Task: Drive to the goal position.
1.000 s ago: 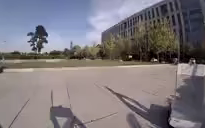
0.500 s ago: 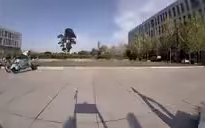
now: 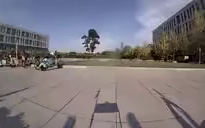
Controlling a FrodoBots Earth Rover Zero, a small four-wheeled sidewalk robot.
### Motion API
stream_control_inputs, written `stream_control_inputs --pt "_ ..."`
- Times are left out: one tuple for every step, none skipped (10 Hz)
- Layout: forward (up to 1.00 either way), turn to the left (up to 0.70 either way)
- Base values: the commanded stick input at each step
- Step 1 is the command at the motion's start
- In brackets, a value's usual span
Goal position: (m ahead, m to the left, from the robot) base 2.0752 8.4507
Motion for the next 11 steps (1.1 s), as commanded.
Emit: stream_control_inputs --pt "0.7 0.0" --pt "0.7 0.0" --pt "0.7 0.0" --pt "0.7 0.06" --pt "0.7 0.35" --pt "0.7 0.35" --pt "0.7 0.35" --pt "0.7 0.35" --pt "0.7 0.35" --pt "0.7 0.35" --pt "0.7 0.35"
